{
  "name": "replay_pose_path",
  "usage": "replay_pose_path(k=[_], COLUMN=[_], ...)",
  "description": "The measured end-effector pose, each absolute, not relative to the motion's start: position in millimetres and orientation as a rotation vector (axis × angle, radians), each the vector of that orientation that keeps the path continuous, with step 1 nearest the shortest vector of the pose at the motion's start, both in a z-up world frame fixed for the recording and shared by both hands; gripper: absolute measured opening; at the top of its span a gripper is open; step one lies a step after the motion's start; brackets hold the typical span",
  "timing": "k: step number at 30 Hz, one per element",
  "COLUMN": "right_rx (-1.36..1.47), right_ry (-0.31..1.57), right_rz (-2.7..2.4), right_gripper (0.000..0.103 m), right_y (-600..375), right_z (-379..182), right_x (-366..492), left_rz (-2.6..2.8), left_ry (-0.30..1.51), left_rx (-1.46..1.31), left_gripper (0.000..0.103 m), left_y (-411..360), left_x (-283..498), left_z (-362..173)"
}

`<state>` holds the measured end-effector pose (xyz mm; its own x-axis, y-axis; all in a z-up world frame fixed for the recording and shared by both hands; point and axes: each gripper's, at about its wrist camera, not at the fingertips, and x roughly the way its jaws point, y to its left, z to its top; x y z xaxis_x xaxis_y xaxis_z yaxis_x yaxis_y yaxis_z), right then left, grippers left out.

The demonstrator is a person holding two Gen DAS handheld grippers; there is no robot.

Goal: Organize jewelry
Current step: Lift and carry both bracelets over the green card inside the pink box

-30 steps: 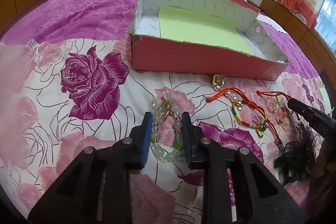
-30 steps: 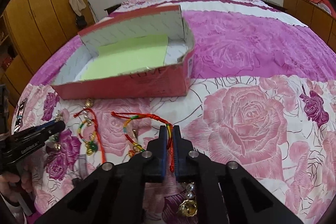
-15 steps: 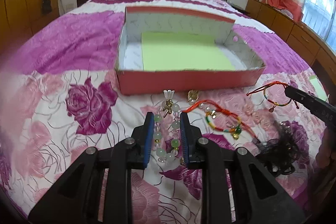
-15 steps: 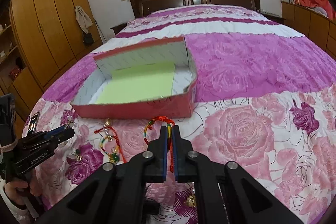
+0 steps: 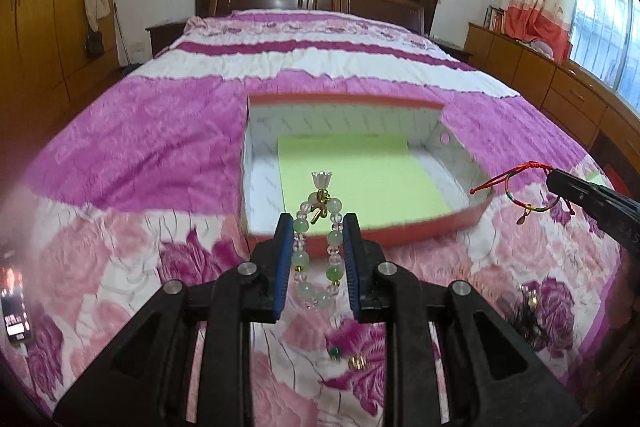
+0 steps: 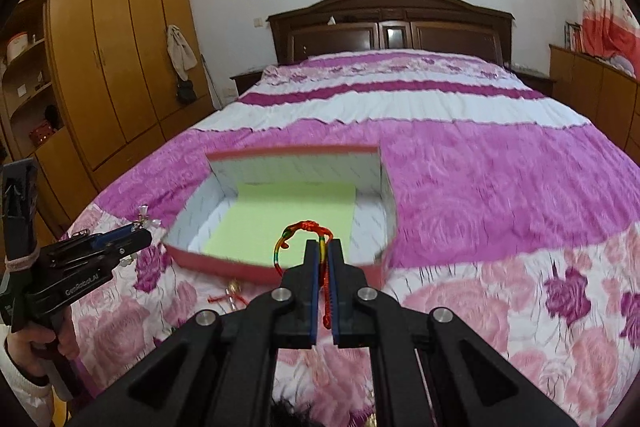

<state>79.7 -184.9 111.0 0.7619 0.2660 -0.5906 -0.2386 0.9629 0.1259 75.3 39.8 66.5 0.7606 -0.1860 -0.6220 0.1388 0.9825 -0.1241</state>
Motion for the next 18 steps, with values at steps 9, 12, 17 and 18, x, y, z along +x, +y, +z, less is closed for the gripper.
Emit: replay_pose_path(k=[9, 12, 17, 18], right_rx=[0.036, 0.027, 0.046, 0.047], right_ry=[0.636, 0.64, 0.674, 0.681], right_rz=[0.288, 0.286, 0.273, 0.269], right_gripper=[0.005, 0.005, 0.005, 0.005], right_y=[-169.3, -164.3, -159.0, -157.8], right_z=[122.0, 122.1, 111.7, 108.4], right_x=[117.3, 135.9, 166.4, 172.5], left_rz=[-0.171, -0.176, -0.181, -0.183], left_ry=[0.629, 0.624, 0.649, 0.66], left_rx=[-0.059, -0.065, -0.07, -0.072], left_gripper=[0.016, 0.016, 0.016, 0.016], left_y=[42.1, 39.9, 33.0, 31.7], left_x=[109.2, 122.4, 146.3, 152.0], left_z=[87.4, 89.8, 84.2, 81.7])
